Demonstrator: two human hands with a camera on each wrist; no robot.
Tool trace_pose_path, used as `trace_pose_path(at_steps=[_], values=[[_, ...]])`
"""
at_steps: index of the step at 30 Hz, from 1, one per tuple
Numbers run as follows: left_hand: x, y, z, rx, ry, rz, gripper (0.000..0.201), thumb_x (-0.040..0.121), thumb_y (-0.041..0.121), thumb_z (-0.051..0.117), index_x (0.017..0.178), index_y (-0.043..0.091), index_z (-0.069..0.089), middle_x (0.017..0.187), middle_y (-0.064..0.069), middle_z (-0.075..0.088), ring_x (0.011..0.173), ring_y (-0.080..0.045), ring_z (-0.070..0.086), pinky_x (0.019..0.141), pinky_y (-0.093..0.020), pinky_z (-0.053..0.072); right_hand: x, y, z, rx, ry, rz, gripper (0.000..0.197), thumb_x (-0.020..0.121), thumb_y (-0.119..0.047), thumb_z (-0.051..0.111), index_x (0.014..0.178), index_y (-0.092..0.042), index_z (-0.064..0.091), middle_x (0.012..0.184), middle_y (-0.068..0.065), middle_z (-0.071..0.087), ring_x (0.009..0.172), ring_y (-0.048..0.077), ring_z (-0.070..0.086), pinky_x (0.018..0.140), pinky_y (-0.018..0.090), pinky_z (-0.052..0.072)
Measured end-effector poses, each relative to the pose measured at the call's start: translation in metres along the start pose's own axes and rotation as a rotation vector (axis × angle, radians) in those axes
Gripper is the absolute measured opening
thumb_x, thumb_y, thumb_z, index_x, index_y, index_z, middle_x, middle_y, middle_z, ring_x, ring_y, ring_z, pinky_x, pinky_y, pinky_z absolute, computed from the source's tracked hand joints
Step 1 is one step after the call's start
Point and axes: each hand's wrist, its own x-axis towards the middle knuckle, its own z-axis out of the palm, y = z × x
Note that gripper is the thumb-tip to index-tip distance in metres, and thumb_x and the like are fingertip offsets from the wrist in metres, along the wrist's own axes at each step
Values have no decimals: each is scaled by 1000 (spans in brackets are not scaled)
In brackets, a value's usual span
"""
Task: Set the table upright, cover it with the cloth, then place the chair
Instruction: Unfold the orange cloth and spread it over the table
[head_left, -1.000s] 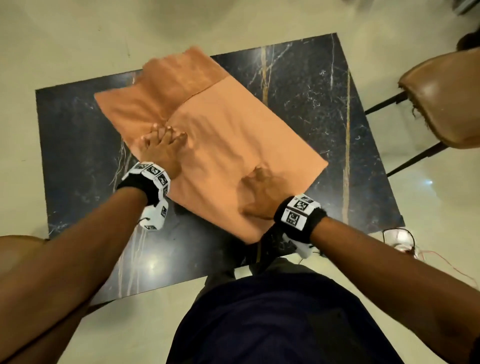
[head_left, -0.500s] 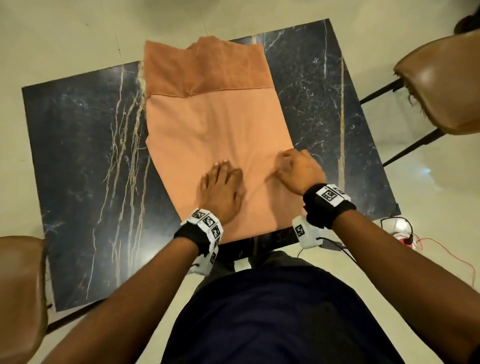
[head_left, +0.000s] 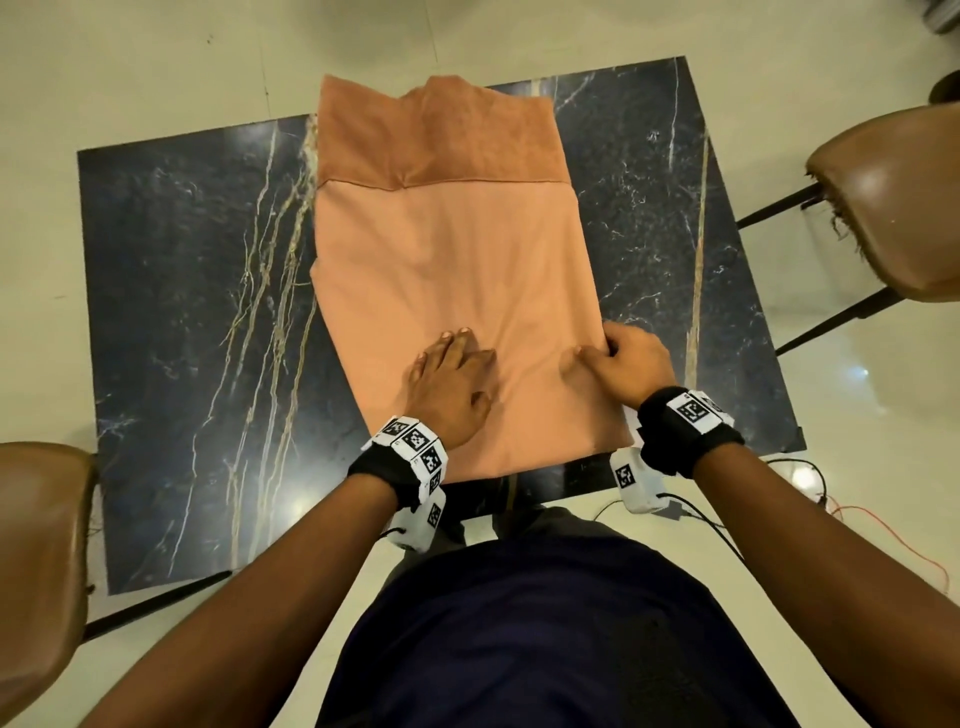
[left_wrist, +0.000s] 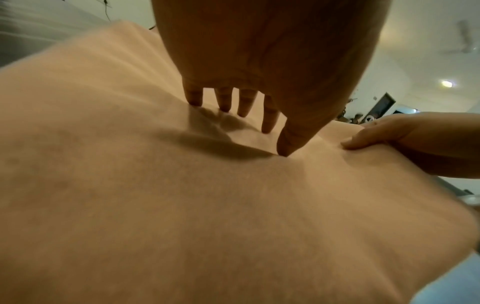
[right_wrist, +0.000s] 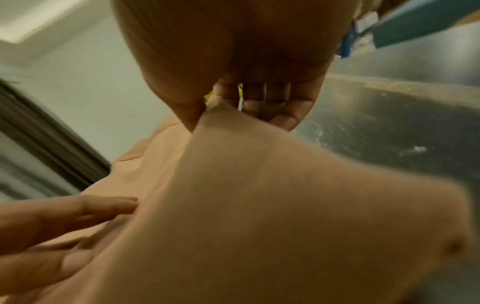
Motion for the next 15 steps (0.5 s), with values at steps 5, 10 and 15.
trace_pose_path(at_steps=[5, 10, 15], values=[[-6, 3, -33, -668, 62, -94, 46, 96, 42, 53, 137, 20, 52, 125, -3, 63, 113, -18, 60, 97, -27, 44, -15, -50, -13, 146, 8, -312, 34, 84, -41, 65, 78, -11, 53, 77, -2, 55, 75, 21, 53, 68, 39, 41], [-20, 6, -87, -1247, 56, -380, 24, 99, 50, 44, 101, 33, 60, 91, 4, 70, 80, -15, 70, 72, -41, 60, -23, -127, 2, 66, -171, -776, 31, 83, -20, 73, 76, -29, 45, 80, -10, 45, 80, 18, 49, 73, 37, 37], [-25, -40, -98, -1048, 234, -387, 11, 91, 34, 63, 100, 28, 61, 84, 3, 68, 77, -17, 66, 68, -32, 54, -26, -165, 36, -118, -405, -1027, 14, 80, -15, 71, 91, -11, 65, 99, 6, 64, 101, 25, 55, 92, 8, 25]])
